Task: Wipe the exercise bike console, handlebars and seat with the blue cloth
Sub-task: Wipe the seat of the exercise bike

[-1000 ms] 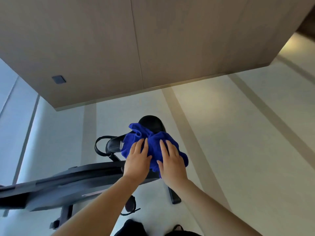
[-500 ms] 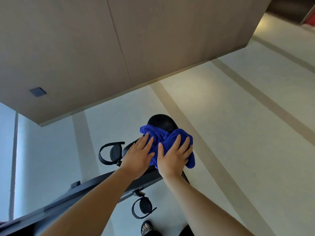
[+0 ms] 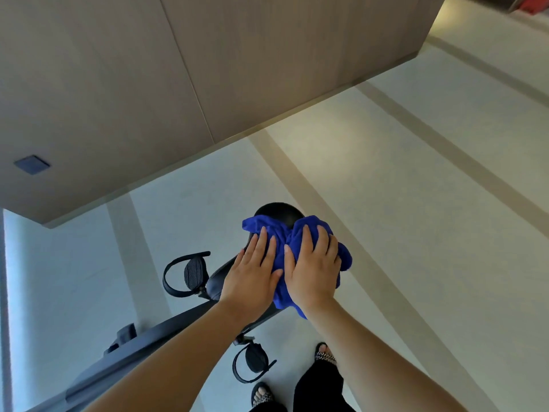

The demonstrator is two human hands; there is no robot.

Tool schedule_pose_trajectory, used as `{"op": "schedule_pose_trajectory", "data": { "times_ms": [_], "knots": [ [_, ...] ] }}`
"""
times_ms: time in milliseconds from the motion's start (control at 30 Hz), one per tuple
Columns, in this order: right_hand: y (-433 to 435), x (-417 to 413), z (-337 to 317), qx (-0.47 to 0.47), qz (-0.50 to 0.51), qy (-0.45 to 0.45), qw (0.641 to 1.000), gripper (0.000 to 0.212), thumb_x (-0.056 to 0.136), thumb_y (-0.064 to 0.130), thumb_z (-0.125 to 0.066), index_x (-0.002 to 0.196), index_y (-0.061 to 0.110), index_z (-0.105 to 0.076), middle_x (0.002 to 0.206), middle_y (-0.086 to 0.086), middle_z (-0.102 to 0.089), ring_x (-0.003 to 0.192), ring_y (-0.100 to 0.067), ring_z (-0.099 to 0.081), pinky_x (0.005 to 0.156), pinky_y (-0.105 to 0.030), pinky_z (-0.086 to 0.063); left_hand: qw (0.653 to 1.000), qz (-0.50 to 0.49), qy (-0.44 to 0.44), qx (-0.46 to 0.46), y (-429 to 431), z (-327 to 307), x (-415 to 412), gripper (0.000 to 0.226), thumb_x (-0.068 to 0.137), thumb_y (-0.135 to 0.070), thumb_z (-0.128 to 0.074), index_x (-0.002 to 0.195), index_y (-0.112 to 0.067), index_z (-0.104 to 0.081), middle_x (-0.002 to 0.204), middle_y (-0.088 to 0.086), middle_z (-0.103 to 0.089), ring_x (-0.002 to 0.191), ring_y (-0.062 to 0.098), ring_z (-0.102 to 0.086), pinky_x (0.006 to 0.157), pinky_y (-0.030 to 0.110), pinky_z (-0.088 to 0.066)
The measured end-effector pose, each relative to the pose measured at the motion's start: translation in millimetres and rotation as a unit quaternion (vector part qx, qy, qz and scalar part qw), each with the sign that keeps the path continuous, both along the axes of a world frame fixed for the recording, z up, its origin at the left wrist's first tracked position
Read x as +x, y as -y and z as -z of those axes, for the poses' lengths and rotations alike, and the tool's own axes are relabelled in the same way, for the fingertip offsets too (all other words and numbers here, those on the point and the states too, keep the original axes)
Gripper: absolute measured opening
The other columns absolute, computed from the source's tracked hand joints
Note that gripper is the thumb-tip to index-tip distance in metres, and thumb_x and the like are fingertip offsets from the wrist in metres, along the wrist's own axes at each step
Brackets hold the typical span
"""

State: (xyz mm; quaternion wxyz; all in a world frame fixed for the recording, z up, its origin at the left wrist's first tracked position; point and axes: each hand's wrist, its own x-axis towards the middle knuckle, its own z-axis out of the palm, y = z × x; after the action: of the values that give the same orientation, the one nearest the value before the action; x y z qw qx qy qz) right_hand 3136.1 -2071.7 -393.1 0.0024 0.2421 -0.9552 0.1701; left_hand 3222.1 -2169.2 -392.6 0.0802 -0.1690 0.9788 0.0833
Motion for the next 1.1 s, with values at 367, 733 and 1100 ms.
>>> {"op": "schedule_pose_trajectory", "data": {
  "times_ms": [367,733,1100],
  "knots": [
    [38,-81,-5,-0.021,-0.125,0.16,0.979,0.053,0.095,0.049,-0.034,0.136,0.015,-0.036,0.127,-0.015,-0.05,0.108,-0.03,-0.052,0.088,-0.038,-0.045,0.992,-0.07,0.047,0.093,30,-19,-60,0.061,0.098,-0.042,-0.02,0.145,-0.018,0.011,0.156,0.004,0.014,0.144,0.017,0.003,0.117,0.038,-0.013],
    [-34,-46,-17,-0.006,-0.091,0.156,0.984,0.044,0.095,0.044,-0.042,0.12,0.007,-0.045,0.108,-0.013,-0.052,0.089,-0.027,-0.055,0.072,-0.033,-0.047,0.995,-0.017,0.042,0.092,8,-30,-25,0.074,0.09,-0.059,-0.028,0.147,-0.022,-0.001,0.157,0.002,0.002,0.144,0.02,0.0,0.115,0.035,-0.01],
    [-95,-25,-44,-0.161,0.005,0.113,0.98,0.035,0.094,0.029,-0.052,0.121,0.007,-0.05,0.117,-0.013,-0.054,0.102,-0.029,-0.053,0.086,-0.041,-0.047,0.993,-0.053,-0.045,0.098,13,-41,37,0.055,0.097,-0.038,-0.034,0.146,-0.02,-0.02,0.152,0.0,-0.024,0.138,0.019,-0.025,0.112,0.037,-0.025]
  ]
}}
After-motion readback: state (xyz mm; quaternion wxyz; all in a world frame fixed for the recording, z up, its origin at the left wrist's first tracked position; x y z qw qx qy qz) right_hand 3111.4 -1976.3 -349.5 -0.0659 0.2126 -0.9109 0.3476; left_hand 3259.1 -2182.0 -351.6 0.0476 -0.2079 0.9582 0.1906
